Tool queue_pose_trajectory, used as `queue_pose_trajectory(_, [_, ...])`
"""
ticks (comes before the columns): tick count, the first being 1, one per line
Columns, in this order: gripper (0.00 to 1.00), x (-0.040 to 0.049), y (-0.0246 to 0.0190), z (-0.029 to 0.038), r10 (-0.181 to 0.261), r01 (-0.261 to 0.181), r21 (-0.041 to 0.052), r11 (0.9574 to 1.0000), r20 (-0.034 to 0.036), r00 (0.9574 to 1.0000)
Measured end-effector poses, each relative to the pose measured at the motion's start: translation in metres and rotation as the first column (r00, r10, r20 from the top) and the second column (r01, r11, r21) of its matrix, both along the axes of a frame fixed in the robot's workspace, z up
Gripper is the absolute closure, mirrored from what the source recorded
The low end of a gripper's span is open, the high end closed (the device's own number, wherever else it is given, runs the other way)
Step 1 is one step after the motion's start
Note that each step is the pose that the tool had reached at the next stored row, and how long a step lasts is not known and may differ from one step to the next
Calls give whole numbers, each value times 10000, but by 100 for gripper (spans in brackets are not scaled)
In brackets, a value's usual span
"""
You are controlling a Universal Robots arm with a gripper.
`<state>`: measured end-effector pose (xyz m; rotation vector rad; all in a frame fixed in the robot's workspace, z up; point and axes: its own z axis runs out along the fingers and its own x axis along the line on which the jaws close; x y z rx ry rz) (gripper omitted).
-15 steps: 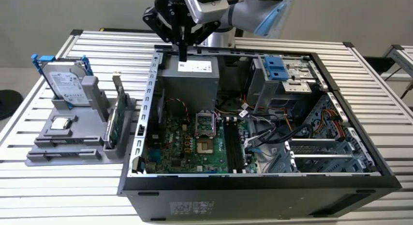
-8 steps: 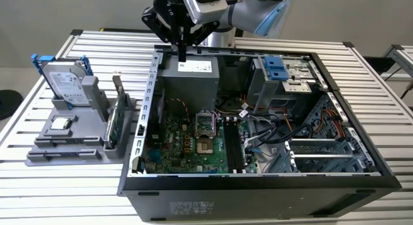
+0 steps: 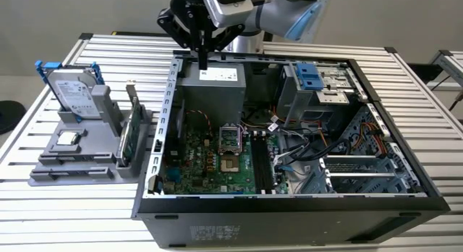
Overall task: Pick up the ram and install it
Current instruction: 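Reach for the ram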
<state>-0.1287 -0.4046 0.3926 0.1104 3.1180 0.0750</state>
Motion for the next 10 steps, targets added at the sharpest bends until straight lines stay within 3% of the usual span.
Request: queue_pose_trajectory(10, [100,-24,-25,0,0,0,0,10000,-1,10000])
